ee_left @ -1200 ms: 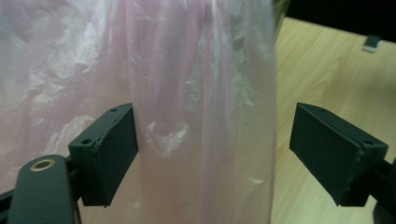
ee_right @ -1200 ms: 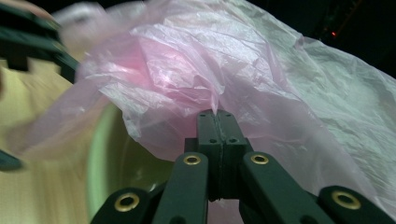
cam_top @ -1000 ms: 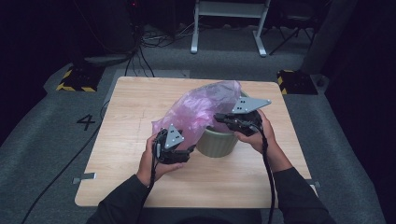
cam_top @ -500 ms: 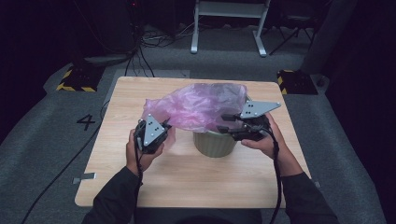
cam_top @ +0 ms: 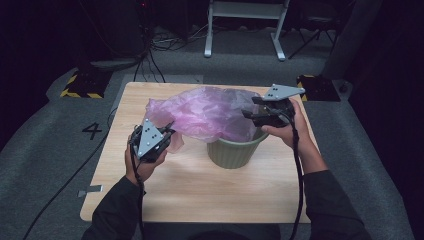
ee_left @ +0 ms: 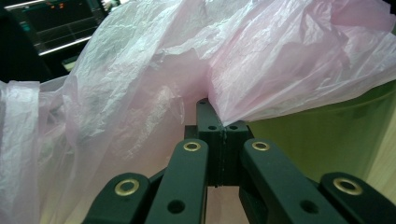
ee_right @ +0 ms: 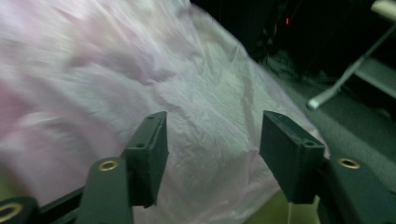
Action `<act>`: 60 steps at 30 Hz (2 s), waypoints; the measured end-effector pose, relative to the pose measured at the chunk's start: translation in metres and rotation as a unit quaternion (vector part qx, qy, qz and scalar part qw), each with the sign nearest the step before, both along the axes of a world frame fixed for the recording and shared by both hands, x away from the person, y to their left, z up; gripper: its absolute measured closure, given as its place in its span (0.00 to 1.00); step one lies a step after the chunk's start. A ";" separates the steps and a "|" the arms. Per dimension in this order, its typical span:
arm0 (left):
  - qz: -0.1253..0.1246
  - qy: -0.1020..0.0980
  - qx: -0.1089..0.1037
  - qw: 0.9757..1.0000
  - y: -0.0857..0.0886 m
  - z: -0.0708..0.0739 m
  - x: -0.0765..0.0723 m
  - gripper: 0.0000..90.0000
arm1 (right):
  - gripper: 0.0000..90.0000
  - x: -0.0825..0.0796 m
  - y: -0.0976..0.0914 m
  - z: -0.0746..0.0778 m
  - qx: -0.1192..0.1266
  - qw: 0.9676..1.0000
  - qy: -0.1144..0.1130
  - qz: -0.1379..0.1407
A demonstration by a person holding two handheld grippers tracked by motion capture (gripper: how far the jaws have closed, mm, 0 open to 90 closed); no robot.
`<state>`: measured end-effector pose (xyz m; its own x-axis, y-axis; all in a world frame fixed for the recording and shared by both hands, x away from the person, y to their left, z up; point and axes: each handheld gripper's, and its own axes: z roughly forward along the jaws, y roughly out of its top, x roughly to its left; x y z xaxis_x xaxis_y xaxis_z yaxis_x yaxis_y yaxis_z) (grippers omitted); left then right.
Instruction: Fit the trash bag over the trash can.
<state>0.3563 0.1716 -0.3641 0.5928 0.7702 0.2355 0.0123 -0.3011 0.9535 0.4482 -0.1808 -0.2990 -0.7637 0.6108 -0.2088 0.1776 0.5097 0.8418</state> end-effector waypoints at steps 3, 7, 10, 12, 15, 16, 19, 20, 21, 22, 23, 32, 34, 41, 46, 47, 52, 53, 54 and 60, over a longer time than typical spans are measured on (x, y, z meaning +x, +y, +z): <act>-0.009 -0.002 0.004 1.000 -0.005 0.001 0.002 1.00 | 0.64 0.013 0.006 -0.010 -0.022 0.999 0.027 0.006; -0.018 -0.007 -0.002 1.000 -0.012 0.004 0.004 1.00 | 0.85 0.021 0.011 -0.018 -0.044 0.997 0.050 0.027; -0.021 -0.015 -0.007 1.000 -0.015 0.007 0.004 1.00 | 0.94 0.022 0.016 -0.022 -0.065 0.995 0.065 0.039; -0.023 -0.019 -0.010 1.000 -0.017 0.010 0.004 1.00 | 0.95 0.022 0.019 -0.024 -0.073 0.992 0.085 0.056; -0.029 -0.020 -0.014 0.999 -0.020 0.015 0.006 1.00 | 0.97 0.019 0.021 -0.026 -0.084 0.989 0.097 0.076; -0.031 -0.022 -0.011 0.999 -0.022 0.017 0.007 1.00 | 0.97 0.018 0.022 -0.027 -0.087 0.988 0.100 0.075; -0.037 -0.023 -0.004 0.999 -0.029 0.021 0.008 1.00 | 0.92 0.014 0.021 -0.028 -0.088 0.986 0.107 0.089; -0.041 -0.025 0.002 0.999 -0.032 0.022 0.009 1.00 | 0.89 0.013 0.020 -0.028 -0.088 0.987 0.106 0.086; -0.043 -0.026 0.004 0.999 -0.035 0.022 0.009 1.00 | 0.87 0.011 0.019 -0.027 -0.084 0.987 0.103 0.085; -0.047 -0.026 0.007 0.999 -0.038 0.022 0.010 1.00 | 0.83 0.010 0.017 -0.027 -0.078 0.988 0.103 0.087; -0.049 -0.025 0.010 0.998 -0.040 0.023 0.010 1.00 | 0.75 0.008 0.014 -0.026 -0.065 0.989 0.104 0.083; -0.053 -0.008 0.030 0.998 -0.052 0.021 0.018 1.00 | 0.38 -0.007 -0.010 -0.005 0.005 0.997 0.048 0.064; -0.053 -0.003 0.032 0.998 -0.054 0.021 0.021 1.00 | 0.34 -0.013 -0.014 0.000 0.019 0.997 0.040 0.071; -0.058 0.009 0.057 0.997 -0.065 0.020 0.025 1.00 | 0.27 -0.042 -0.011 0.018 0.061 0.990 0.004 0.129; -0.066 0.015 0.066 0.996 -0.072 0.018 0.026 1.00 | 0.27 -0.057 0.009 0.016 0.040 0.987 -0.004 0.155; -0.067 0.016 0.066 0.995 -0.073 0.018 0.026 0.99 | 0.28 -0.059 0.015 0.014 0.031 0.988 -0.007 0.153; -0.078 0.021 0.064 0.995 -0.075 0.017 0.024 0.99 | 0.60 -0.054 0.028 0.001 -0.007 0.993 -0.011 0.121; -0.081 0.021 0.064 0.994 -0.075 0.016 0.024 0.99 | 0.70 -0.052 0.028 -0.002 -0.013 0.993 -0.005 0.119; -0.084 0.021 0.064 0.994 -0.075 0.016 0.023 0.98 | 0.75 -0.050 0.028 -0.005 -0.015 0.993 -0.006 0.118; -0.122 0.032 0.031 0.992 -0.068 0.015 0.018 0.79 | 0.98 -0.042 0.017 -0.012 0.004 0.994 0.003 0.105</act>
